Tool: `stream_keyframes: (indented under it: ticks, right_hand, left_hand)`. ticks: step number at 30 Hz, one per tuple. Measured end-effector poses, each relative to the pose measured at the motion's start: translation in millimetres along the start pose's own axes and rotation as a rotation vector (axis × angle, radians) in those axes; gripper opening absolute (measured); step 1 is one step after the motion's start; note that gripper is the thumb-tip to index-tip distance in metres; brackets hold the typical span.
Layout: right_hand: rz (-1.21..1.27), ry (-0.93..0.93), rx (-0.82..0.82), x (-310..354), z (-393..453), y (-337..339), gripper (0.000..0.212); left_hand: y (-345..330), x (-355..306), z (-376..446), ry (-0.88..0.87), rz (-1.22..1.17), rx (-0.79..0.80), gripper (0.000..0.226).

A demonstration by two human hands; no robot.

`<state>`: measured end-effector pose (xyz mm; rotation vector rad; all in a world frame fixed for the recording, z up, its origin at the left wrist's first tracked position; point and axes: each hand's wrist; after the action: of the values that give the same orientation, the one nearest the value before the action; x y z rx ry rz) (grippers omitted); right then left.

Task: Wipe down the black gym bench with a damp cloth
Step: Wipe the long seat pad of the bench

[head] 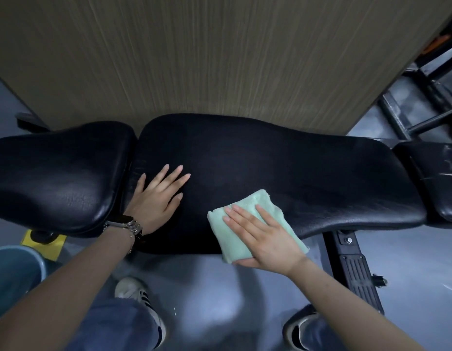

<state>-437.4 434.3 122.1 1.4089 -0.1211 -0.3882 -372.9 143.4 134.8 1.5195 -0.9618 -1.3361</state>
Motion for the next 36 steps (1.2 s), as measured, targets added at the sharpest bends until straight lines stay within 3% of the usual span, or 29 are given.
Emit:
stream_keyframes:
  ticks: [11,15,19,36]
  right_hand:
    - [-0.032,-0.041,0.025,-8,-9,3,0.089]
    - [-0.028,-0.036,0.013,-8,-10,1,0.088]
    - [-0.02,-0.035,-0.003,-9,-10,0,0.089]
    - [-0.023,0.055,0.045,-69,-47,2,0.085]
  left_hand:
    - [-9,-67,40,-0.125,-0.013,0.044,0.07]
    - [-17,-89,61,-0.175,0.031,0.096,0.047]
    - [-18,-106,85,-0.241,-0.012,0.136,0.046]
    - [-28,-110,96,-0.228,0.038,0.103,0.045]
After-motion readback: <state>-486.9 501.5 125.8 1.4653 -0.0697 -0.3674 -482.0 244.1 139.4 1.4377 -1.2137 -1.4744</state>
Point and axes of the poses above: each hand's wrist, its own z-axis towards the middle knuckle, its own y-axis out of the back of the hand, x = y × z, and after that the axes turned 2 degrees about -z, right-handed
